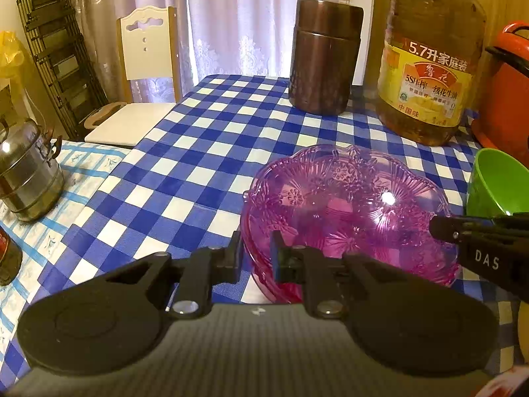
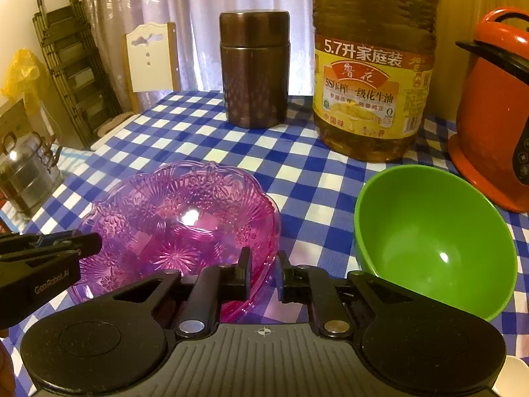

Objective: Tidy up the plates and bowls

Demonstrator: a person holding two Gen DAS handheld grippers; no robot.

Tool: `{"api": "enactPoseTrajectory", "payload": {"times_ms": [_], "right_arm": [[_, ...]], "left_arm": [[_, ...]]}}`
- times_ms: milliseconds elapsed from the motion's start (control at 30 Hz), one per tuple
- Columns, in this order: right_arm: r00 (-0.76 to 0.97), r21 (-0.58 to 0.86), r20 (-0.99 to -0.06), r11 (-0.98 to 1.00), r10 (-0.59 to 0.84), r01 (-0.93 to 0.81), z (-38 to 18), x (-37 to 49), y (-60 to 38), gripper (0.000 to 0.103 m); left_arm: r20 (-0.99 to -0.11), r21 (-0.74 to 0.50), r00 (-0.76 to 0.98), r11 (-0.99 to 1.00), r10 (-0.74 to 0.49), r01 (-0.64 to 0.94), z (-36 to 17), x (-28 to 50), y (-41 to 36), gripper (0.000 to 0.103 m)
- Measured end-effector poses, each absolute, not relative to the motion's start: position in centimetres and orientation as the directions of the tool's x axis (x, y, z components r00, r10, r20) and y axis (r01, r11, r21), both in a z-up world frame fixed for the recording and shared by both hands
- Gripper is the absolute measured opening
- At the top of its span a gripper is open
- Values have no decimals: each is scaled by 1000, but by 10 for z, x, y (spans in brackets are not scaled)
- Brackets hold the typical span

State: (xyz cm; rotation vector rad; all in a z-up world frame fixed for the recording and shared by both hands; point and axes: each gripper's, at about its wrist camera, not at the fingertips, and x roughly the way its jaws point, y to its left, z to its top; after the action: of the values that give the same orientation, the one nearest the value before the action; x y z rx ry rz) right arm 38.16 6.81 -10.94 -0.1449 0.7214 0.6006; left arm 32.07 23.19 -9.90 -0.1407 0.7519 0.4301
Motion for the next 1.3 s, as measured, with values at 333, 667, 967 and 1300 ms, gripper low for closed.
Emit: {"api": "enactPoseTrajectory", "payload": {"times_ms": [333, 667, 967, 1300], "right_arm": [[580, 79, -655, 808, 484, -584, -117, 386, 71, 38], [566, 169, -620, 796, 544, -581, -109, 386, 61, 59], [560, 235, -593, 790, 578, -566, -93, 375, 47, 59], [576, 294, -580, 807, 576, -511, -75, 334, 1, 59]], "left_arm": [[-689, 41, 638, 897, 344, -439, -106, 325, 234, 35], [-667, -22, 662, 880, 341, -475, -97, 316, 244, 35], [-650, -110, 689, 858, 319, -502, -85, 300, 249, 35], [-624, -202, 741, 865, 248, -459, -61, 262, 226, 35]]}}
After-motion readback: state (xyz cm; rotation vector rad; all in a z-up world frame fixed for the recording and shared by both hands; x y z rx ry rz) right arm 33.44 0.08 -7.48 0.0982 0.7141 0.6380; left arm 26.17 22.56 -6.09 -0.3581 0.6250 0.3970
